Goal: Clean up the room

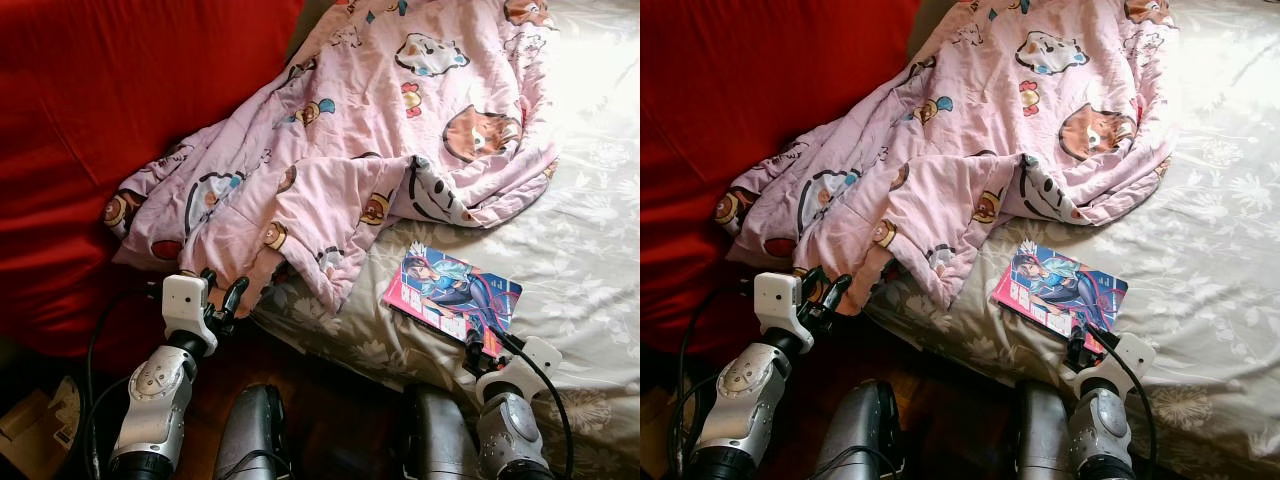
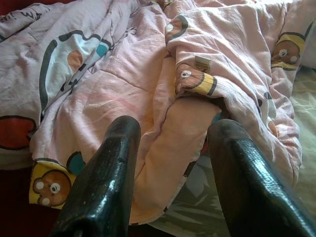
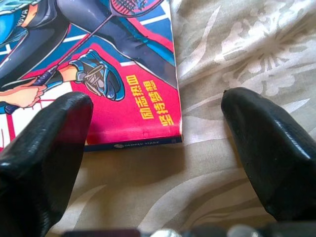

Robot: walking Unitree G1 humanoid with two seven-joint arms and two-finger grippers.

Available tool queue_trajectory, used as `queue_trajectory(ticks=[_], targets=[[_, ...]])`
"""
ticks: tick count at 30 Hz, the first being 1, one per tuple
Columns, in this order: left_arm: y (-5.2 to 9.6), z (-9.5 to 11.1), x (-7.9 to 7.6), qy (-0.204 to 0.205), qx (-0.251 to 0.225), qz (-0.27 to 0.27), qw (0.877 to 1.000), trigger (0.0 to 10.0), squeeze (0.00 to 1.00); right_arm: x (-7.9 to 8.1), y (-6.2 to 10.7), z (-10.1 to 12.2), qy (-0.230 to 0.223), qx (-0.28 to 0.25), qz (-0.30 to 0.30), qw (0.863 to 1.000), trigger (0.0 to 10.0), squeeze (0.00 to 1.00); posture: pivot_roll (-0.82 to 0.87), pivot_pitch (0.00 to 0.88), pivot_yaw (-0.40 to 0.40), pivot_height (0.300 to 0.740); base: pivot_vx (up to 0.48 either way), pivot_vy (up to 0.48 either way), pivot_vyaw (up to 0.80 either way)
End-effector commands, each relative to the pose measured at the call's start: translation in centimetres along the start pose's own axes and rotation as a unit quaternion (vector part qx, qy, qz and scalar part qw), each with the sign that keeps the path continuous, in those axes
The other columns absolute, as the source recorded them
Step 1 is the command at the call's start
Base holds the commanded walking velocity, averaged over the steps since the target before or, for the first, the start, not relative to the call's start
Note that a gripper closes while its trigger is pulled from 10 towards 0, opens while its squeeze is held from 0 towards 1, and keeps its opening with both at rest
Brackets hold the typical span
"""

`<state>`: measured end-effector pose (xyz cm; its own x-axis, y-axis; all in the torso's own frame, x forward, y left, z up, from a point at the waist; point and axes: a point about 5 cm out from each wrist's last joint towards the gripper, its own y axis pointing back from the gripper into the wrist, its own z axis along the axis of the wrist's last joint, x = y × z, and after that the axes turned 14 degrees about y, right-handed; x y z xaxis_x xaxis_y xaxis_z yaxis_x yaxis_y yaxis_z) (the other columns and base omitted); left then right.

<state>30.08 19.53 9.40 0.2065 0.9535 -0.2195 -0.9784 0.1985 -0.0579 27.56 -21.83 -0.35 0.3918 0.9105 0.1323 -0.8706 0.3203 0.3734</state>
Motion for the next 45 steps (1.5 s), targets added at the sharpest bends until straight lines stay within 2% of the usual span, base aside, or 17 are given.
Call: queue_trajectory(ticks=[1, 7, 8, 9, 13, 17, 21, 27, 28, 30, 31, 36, 45], targets=[[0.5, -0.3, 0.5, -0.003, 0.012, 0.004, 1.0, 10.0, 0.0, -0.1, 0.3, -0.8, -0.004, 0.013, -0.005, 1.0, 10.0, 1.0, 0.04, 0.267, 0.09, 0.596, 0.0, 0.0, 0.0], [0.6, -0.2, 0.6, -0.005, 0.013, 0.004, 1.0, 10.0, 0.0, -0.1, 0.3, -0.8, -0.011, 0.009, -0.007, 1.0, 10.0, 1.0, 0.04, 0.266, 0.096, 0.596, 0.0, 0.0, 0.0], [0.9, -0.2, 0.8, -0.012, 0.017, 0.004, 1.0, 10.0, 0.0, 0.6, -0.1, 0.9, -0.024, -0.038, 0.012, 0.999, 10.0, 0.0, 0.07, 0.3, 0.117, 0.596, 0.0, 0.0, 0.0], [1.3, -0.1, 1.1, -0.022, 0.022, 0.003, 1.0, 10.0, 0.0, 1.4, -0.5, 3.0, -0.028, -0.1, 0.038, 0.994, 10.0, 0.0, 0.07, 0.3, 0.116, 0.596, 0.0, 0.0, 0.0], [1.3, -0.2, 1.2, -0.022, 0.023, 0.005, 0.999, 10.0, 0.0, 1.9, -0.4, 4.5, -0.018, -0.153, 0.042, 0.987, 10.0, 0.0, 0.06, 0.295, 0.111, 0.596, 0.0, 0.0, 0.0], [1.3, -0.3, 1.2, -0.021, 0.023, 0.006, 0.999, 10.0, 0.0, 2.2, -0.1, 4.8, -0.014, -0.171, 0.054, 0.984, 10.0, 0.0, 0.06, 0.295, 0.109, 0.596, 0.0, 0.0, 0.0], [1.4, -0.3, 1.2, -0.021, 0.025, 0.007, 0.999, 10.0, 0.0, 2.2, 0.0, 4.3, -0.016, -0.165, 0.056, 0.985, 10.0, 0.0, 0.06, 0.296, 0.108, 0.596, 0.0, 0.0, 0.0], [1.6, -0.5, 1.4, -0.024, 0.028, 0.01, 0.999, 10.0, 0.0, 1.6, 0.2, 3.3, -0.082, -0.145, 0.036, 0.985, 10.0, 0.0, 0.06, 0.299, 0.108, 0.596, 0.0, 0.0, 0.0], [1.6, -0.5, 1.4, -0.024, 0.028, 0.01, 0.999, 10.0, 0.0, 1.6, 0.2, 3.3, -0.082, -0.145, 0.036, 0.985, 10.0, 0.0, 0.06, 0.299, 0.108, 0.596, 0.0, 0.0, 0.0], [1.7, -0.5, 1.4, -0.027, 0.03, 0.01, 0.999, 10.0, 0.0, 1.4, 0.2, 2.9, -0.092, -0.135, 0.034, 0.986, 10.0, 0.0, 0.07, 0.3, 0.108, 0.596, 0.0, 0.0, 0.0], [1.7, -0.5, 1.5, -0.028, 0.031, 0.011, 0.999, 10.0, 0.0, 1.3, 0.2, 2.3, -0.113, -0.116, 0.038, 0.986, 10.0, 0.0, 0.07, 0.301, 0.109, 0.596, 0.0, 0.0, 0.0], [1.7, -0.6, 1.5, -0.033, 0.033, 0.01, 0.999, 10.0, 0.0, 1.2, 0.4, 1.0, -0.103, -0.089, 0.046, 0.99, 10.0, 0.0, 0.07, 0.303, 0.111, 0.596, 0.0, 0.0, 0.0], [1.9, -0.6, 1.6, -0.039, 0.036, 0.008, 0.999, 10.0, 0.0, 1.1, 0.5, 0.3, -0.107, -0.071, 0.05, 0.99, 10.0, 0.0, 0.07, 0.307, 0.116, 0.596, 0.0, 0.0, 0.0]])
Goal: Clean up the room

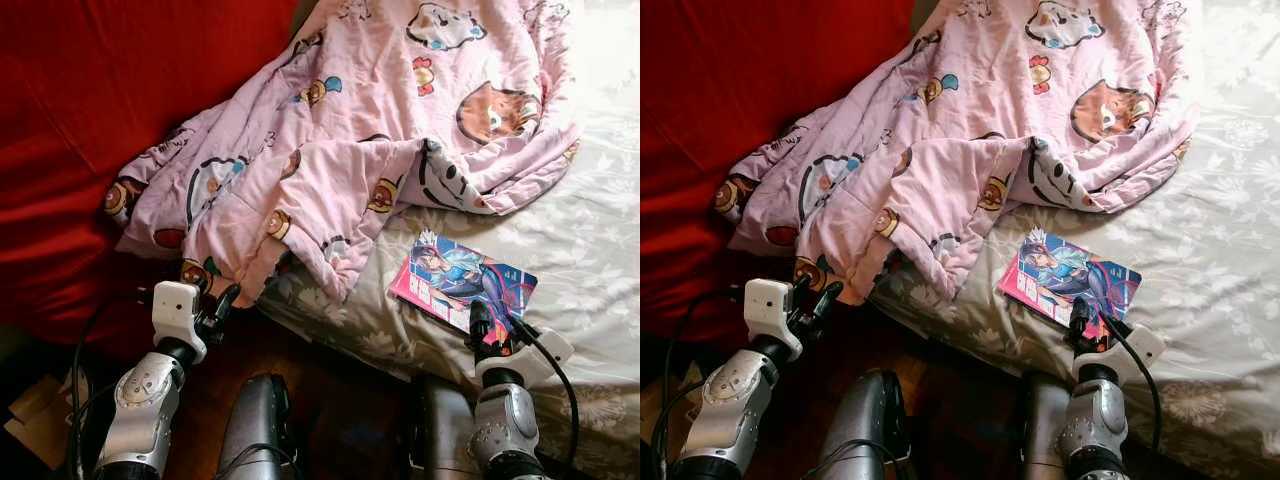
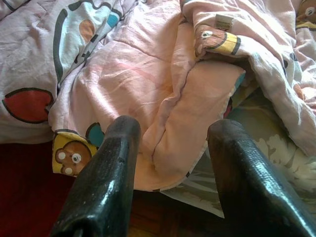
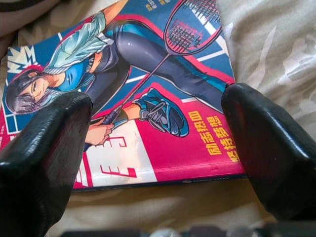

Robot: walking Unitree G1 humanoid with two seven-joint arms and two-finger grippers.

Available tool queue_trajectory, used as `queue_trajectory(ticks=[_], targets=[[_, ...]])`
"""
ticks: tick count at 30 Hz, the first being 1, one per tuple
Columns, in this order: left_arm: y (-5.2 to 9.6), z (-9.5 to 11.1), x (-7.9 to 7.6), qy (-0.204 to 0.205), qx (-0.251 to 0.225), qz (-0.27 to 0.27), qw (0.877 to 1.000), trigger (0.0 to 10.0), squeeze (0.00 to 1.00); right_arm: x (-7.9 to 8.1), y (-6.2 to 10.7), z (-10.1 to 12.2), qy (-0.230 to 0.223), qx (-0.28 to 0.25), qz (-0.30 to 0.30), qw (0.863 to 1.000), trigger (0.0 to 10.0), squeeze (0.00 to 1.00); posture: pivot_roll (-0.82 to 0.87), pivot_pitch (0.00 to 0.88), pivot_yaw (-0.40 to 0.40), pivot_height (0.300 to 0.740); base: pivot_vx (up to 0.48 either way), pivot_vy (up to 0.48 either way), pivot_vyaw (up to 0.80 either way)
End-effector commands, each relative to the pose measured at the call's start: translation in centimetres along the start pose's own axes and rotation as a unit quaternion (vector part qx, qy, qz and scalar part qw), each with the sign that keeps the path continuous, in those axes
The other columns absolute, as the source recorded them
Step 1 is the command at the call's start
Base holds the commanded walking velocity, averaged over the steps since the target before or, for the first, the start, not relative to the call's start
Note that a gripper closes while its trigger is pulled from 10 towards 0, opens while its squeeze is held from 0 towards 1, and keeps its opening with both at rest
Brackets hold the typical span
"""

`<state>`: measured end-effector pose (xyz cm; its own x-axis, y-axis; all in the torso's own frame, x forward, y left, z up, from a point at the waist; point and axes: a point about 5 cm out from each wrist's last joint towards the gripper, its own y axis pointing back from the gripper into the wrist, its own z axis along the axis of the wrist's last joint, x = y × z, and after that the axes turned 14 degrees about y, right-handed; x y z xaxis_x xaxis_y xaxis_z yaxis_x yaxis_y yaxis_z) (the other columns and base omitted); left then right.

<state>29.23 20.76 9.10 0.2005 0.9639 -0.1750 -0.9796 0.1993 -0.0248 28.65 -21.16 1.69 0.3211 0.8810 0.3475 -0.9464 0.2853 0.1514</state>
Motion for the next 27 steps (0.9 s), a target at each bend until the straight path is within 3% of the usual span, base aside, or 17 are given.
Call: queue_trajectory(ticks=[1, 10, 27], targets=[[0.8, -0.6, 0.6, -0.018, 0.021, 0.005, 1.0, 10.0, 0.0, -0.6, 0.9, -1.5, -0.01, 0.033, -0.013, 0.999, 10.0, 0.0, 0.08, 0.308, 0.116, 0.596, 0.0, 0.0, 0.0], [0.8, -0.6, 0.7, -0.02, 0.022, 0.005, 1.0, 10.0, 0.0, -0.7, 0.3, 0.0, -0.019, -0.018, -0.012, 1.0, 10.0, 0.0, 0.07, 0.309, 0.117, 0.596, 0.0, 0.0, 0.0], [1.1, -1.0, 0.8, -0.025, 0.029, 0.007, 0.999, 10.0, 0.0, -1.2, 0.8, -0.4, -0.023, -0.015, -0.019, 0.999, 10.0, 0.0, 0.07, 0.304, 0.114, 0.596, 0.0, 0.0, 0.0]])
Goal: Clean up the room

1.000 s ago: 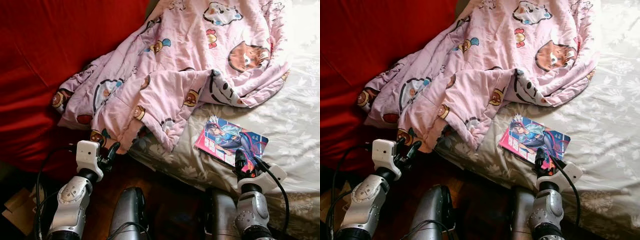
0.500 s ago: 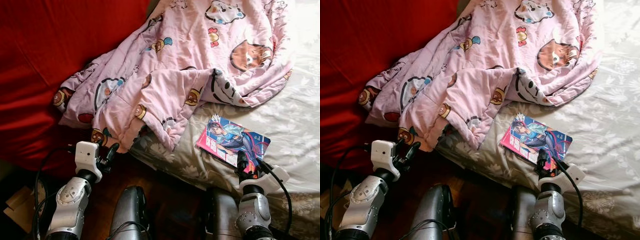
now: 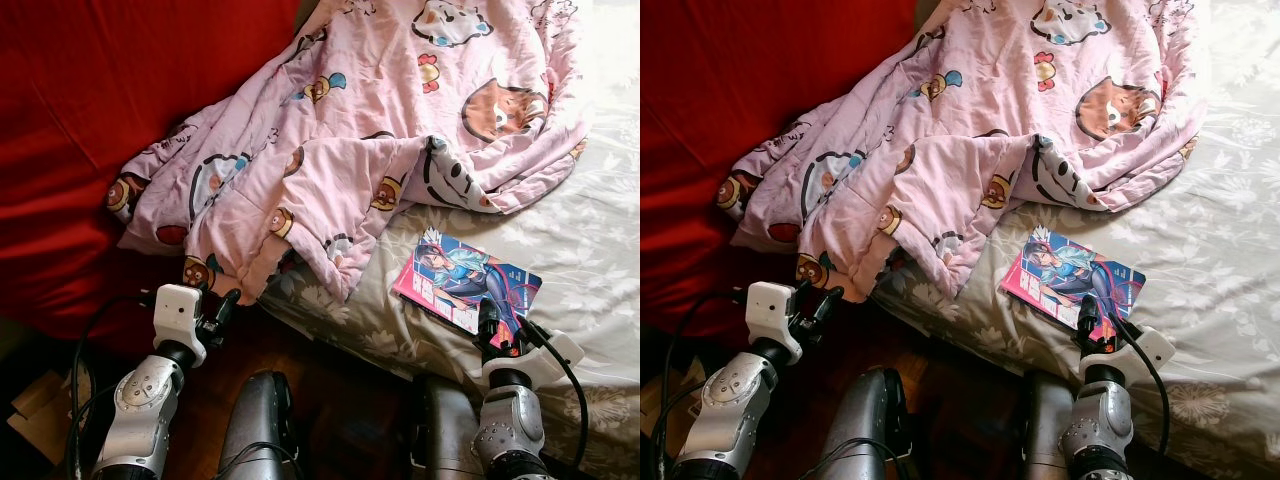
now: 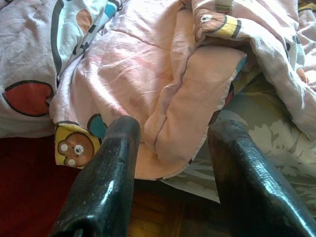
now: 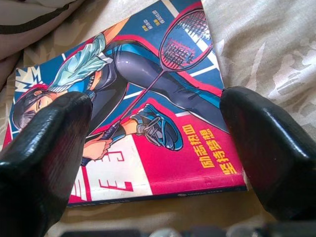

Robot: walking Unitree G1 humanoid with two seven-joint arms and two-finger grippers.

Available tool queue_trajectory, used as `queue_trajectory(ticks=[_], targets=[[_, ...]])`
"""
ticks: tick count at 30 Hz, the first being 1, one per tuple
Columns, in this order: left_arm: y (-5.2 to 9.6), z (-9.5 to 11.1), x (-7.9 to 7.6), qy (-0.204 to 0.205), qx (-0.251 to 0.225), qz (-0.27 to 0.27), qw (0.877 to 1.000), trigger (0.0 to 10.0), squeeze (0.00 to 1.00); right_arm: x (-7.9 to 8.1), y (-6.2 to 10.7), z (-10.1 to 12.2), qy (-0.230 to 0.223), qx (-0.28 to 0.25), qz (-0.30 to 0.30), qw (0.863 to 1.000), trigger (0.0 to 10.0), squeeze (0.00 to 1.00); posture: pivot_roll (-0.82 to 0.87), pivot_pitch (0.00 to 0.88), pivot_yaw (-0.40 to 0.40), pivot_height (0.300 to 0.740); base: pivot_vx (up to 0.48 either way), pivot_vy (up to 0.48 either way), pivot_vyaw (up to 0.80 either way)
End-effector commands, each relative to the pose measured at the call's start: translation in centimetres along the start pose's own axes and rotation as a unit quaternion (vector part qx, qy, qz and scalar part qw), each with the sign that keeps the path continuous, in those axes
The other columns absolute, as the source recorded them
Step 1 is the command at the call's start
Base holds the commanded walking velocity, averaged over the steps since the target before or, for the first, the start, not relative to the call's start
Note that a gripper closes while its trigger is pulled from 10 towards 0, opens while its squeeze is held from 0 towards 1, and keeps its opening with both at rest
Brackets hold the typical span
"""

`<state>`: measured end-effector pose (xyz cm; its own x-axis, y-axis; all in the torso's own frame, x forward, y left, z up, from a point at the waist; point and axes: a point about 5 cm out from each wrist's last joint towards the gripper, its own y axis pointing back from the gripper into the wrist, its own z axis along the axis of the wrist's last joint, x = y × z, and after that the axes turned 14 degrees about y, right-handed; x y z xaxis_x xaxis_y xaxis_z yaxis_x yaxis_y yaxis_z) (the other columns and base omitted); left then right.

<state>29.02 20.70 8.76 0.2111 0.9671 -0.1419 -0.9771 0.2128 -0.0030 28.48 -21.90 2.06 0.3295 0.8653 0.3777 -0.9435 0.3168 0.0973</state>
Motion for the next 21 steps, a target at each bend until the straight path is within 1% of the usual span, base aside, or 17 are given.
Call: queue_trajectory(ticks=[1, 9, 16, 21], targets=[[0.9, -0.7, 0.8, -0.009, 0.017, 0.012, 1.0, 10.0, 0.0, -0.6, 0.9, -1.0, -0.005, 0.016, -0.015, 1.0, 10.0, 0.0, 0.07, 0.304, 0.114, 0.596, 0.0, 0.0, 0.0], [0.8, -0.8, 0.8, -0.02, 0.02, 0.009, 1.0, 10.0, 0.0, -0.8, 1.4, -2.2, -0.006, 0.053, -0.017, 0.998, 10.0, 0.0, 0.08, 0.299, 0.116, 0.596, 0.0, 0.0, 0.0], [1.0, -0.7, 1.1, -0.025, 0.02, 0.012, 0.999, 10.0, 0.0, -0.9, 1.6, -2.4, -0.01, 0.06, -0.023, 0.998, 10.0, 0.0, 0.09, 0.299, 0.119, 0.596, 0.0, 0.0, 0.0], [0.9, -0.7, 1.1, -0.028, 0.02, 0.011, 0.999, 10.0, 0.0, -0.9, 1.8, -3.0, -0.028, 0.081, -0.022, 0.996, 10.0, 0.0, 0.09, 0.298, 0.119, 0.596, 0.0, 0.0, 0.0]])
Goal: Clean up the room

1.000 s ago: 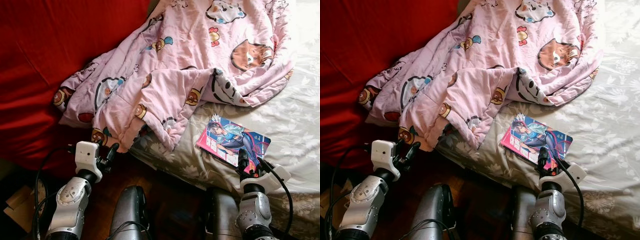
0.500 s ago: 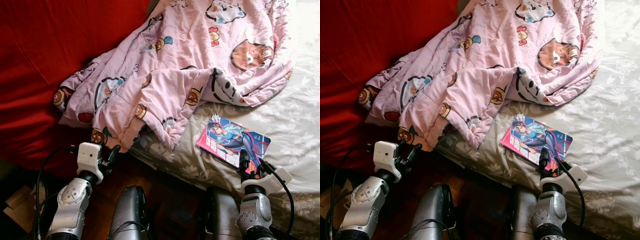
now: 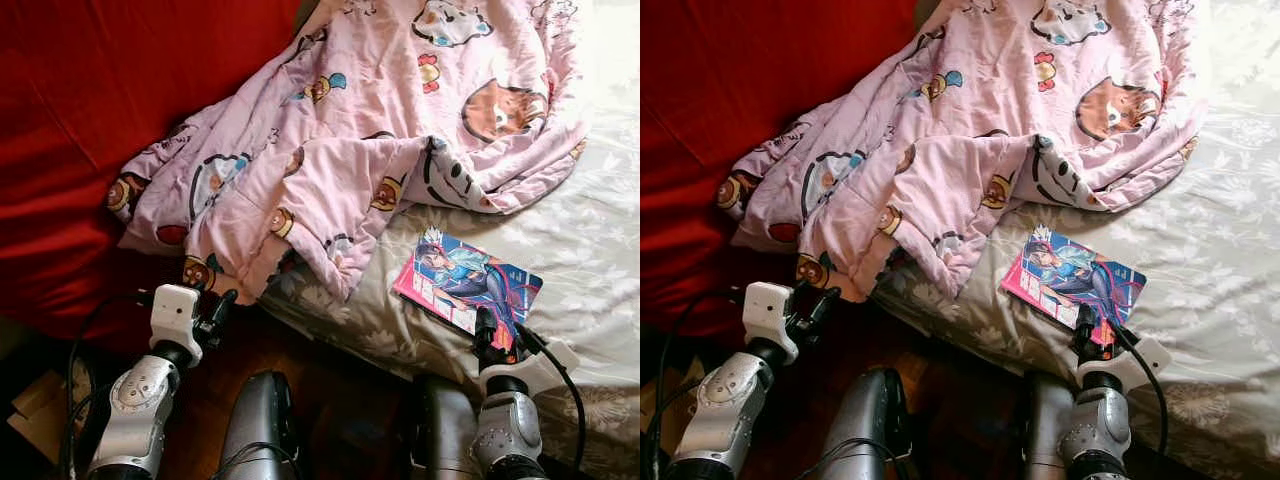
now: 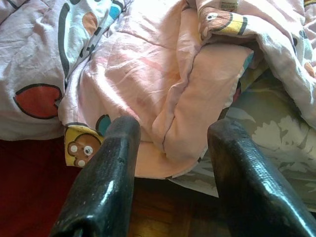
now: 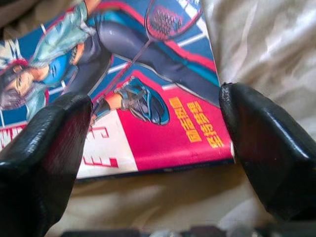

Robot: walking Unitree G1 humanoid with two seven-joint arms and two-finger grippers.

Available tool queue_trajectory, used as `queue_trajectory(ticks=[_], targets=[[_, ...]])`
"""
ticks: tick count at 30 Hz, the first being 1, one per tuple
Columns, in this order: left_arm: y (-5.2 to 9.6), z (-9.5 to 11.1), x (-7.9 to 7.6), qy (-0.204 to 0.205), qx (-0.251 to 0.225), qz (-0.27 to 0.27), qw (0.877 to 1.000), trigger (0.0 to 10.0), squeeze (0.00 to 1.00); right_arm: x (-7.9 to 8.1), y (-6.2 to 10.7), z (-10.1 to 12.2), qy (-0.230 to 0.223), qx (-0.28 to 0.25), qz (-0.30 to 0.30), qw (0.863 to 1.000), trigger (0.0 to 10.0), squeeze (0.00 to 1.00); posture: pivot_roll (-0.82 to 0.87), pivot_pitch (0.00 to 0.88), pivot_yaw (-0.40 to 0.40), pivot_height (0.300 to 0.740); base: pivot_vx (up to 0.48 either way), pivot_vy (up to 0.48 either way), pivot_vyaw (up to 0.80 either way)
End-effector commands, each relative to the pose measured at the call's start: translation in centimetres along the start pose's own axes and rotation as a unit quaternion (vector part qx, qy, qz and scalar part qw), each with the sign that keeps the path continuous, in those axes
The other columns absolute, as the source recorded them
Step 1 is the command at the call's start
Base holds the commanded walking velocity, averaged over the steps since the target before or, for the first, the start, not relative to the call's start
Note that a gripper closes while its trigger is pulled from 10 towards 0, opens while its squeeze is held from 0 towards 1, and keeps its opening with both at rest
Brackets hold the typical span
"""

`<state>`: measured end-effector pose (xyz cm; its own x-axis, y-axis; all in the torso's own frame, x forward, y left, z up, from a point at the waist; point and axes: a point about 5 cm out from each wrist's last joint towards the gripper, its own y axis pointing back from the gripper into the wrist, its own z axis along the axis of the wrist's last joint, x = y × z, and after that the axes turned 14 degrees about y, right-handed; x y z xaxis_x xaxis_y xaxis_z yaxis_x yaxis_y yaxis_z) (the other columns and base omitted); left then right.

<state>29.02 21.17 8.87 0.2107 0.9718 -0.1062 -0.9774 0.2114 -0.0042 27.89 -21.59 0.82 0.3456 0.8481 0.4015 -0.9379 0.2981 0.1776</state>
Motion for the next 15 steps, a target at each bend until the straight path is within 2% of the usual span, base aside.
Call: queue_trajectory(ticks=[1, 6, 7, 8, 10, 12, 15], targets=[[0.8, -0.9, 0.6, -0.01, 0.021, 0.009, 1.0, 10.0, 0.0, -0.6, 1.2, -2.1, -0.019, 0.05, -0.011, 0.998, 10.0, 0.0, 0.09, 0.298, 0.119, 0.596, 0.0, 0.0, 0.0], [0.9, -0.9, 0.6, -0.012, 0.021, 0.007, 1.0, 10.0, 0.0, -0.5, 1.4, -2.6, -0.051, 0.063, -0.004, 0.997, 10.0, 0.0, 0.09, 0.299, 0.12, 0.596, 0.0, 0.0, 0.0], [0.9, -0.9, 0.6, -0.013, 0.021, 0.007, 1.0, 10.0, 0.0, -0.4, 1.4, -2.8, -0.077, 0.07, 0.0, 0.995, 10.0, 0.0, 0.1, 0.299, 0.121, 0.596, 0.0, 0.0, 0.0], [0.9, -0.9, 0.6, -0.013, 0.022, 0.007, 1.0, 10.0, 0.0, -0.4, 1.5, -2.9, -0.084, 0.072, 0.001, 0.994, 10.0, 0.0, 0.1, 0.299, 0.121, 0.596, 0.0, 0.0, 0.0], [1.0, -0.9, 0.6, -0.015, 0.021, 0.007, 1.0, 10.0, 0.0, -0.3, 1.6, -3.4, -0.135, 0.084, 0.01, 0.987, 10.0, 0.0, 0.1, 0.301, 0.123, 0.596, 0.0, 0.0, 0.0], [1.0, -0.9, 0.6, -0.015, 0.022, 0.007, 1.0, 10.0, 0.0, -0.3, 1.6, -3.4, -0.14, 0.086, 0.011, 0.986, 10.0, 0.0, 0.1, 0.301, 0.124, 0.596, 0.0, 0.0, 0.0], [1.2, -0.9, 0.7, -0.02, 0.023, 0.006, 1.0, 10.0, 0.0, -0.3, 1.7, -3.6, -0.189, 0.09, 0.011, 0.978, 10.0, 0.0, 0.11, 0.303, 0.127, 0.596, 0.0, 0.0, 0.0]])
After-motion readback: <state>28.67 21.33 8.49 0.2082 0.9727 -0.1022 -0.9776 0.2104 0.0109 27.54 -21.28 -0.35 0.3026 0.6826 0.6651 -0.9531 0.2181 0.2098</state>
